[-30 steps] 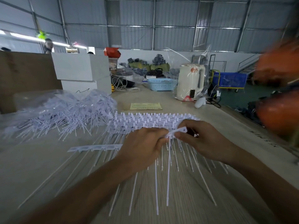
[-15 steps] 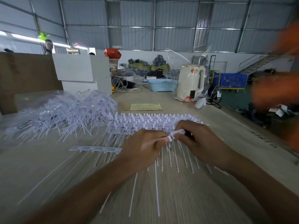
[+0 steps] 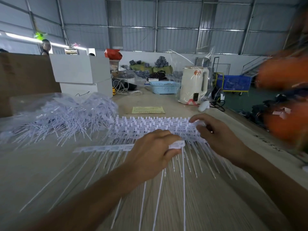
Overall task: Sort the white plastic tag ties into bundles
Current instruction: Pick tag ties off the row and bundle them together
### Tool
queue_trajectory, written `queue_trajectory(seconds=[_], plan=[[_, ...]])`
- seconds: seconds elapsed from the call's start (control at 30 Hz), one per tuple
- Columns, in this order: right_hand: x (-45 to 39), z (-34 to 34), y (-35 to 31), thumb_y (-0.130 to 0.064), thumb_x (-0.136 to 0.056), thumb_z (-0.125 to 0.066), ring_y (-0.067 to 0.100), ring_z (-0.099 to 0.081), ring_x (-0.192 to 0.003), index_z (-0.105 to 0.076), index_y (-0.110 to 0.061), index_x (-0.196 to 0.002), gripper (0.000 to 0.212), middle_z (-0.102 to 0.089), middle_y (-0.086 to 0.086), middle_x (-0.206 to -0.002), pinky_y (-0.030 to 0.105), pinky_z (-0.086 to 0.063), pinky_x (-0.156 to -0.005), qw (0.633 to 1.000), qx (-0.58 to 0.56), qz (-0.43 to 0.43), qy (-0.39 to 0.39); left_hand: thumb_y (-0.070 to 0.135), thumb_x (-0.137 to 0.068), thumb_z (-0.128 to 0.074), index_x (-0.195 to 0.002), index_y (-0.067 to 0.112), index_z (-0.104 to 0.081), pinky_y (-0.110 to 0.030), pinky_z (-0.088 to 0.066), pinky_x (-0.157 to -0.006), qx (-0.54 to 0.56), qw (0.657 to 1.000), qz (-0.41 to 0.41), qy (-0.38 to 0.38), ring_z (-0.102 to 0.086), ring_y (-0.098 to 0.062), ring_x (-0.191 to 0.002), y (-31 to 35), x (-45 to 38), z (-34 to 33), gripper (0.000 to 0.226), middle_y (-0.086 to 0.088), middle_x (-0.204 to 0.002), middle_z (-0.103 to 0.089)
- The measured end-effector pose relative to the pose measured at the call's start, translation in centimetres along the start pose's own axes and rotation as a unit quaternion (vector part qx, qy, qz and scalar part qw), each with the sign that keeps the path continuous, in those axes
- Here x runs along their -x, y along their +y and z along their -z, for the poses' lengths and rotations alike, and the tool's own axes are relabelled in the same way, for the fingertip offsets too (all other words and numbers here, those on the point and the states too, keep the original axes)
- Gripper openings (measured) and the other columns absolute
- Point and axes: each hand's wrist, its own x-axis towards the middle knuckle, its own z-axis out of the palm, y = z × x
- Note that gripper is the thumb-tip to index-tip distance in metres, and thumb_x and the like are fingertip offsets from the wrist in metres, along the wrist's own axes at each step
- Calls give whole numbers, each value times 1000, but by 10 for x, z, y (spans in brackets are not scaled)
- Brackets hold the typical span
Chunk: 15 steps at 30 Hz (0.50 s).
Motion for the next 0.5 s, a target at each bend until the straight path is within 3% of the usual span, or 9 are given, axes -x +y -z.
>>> queue_trajectory(seconds=[0.03, 0.13, 0.23, 0.3, 0.37, 0.43, 0.5], plan=[[1, -3, -4, -19, -105, -46, 17, -38, -55, -64, -30, -106, 22, -58, 14, -78, 25, -31, -53, 999, -37, 2, -23, 39, -87, -64, -111, 33, -65, -33, -55, -74, 33, 999, 38, -1, -63, -10, -87, -1, 0, 0, 25, 11, -98, -70], [2, -18, -18, -13, -105, -47, 4, -32, -47, -68, -26, -103, 24, -51, -14, -56, 14, -27, -46, 991, -98, 1, -88, 37, -84, -74, -90, 35, -51, -28, -50, -58, 115, 986, 122, 7, -61, -5, -63, -11, -2, 0, 23, 14, -77, -65], [3, -24, -23, -28, -104, -49, 0, -33, -46, -68, -26, -106, 20, -46, -21, -51, 10, -29, -45, 976, -161, -50, -138, 32, -80, -81, -79, 32, -48, -19, -39, -49, 138, 980, 142, 32, -57, -9, -55, -15, -3, 0, 33, 12, -71, -63], [6, -26, -26, -38, -104, -46, -3, -39, -46, -67, -27, -106, 24, -49, -25, -54, 8, -30, -45, 968, -178, -66, -162, 33, -81, -81, -81, 30, -55, -12, -42, -55, 151, 978, 140, 36, -61, -3, -63, -14, -3, 1, 26, 15, -70, -64], [8, -28, -27, -37, -104, -45, -10, -49, -49, -66, -22, -103, 26, -54, -29, -56, 3, -32, -45, 967, -180, -60, -171, 32, -86, -76, -86, 27, -63, -12, -46, -63, 161, 979, 125, 21, -65, 0, -71, -12, -2, 1, 13, 15, -75, -68], [8, -28, -28, -40, -102, -46, -10, -50, -49, -65, -21, -98, 27, -53, -27, -55, 3, -33, -46, 970, -163, -57, -172, 23, -91, -68, -92, 22, -69, -10, -45, -61, 160, 981, 105, 2, -65, -2, -67, -11, -2, 1, 2, 12, -79, -71], [7, -28, -25, -49, -97, -49, -3, -44, -51, -63, -21, -94, 32, -49, -20, -56, 10, -33, -51, 981, -103, -40, -158, 12, -91, -62, -100, 20, -72, -7, -43, -61, 154, 984, 86, -10, -64, 1, -65, -11, -2, 4, 16, 10, -87, -73]])
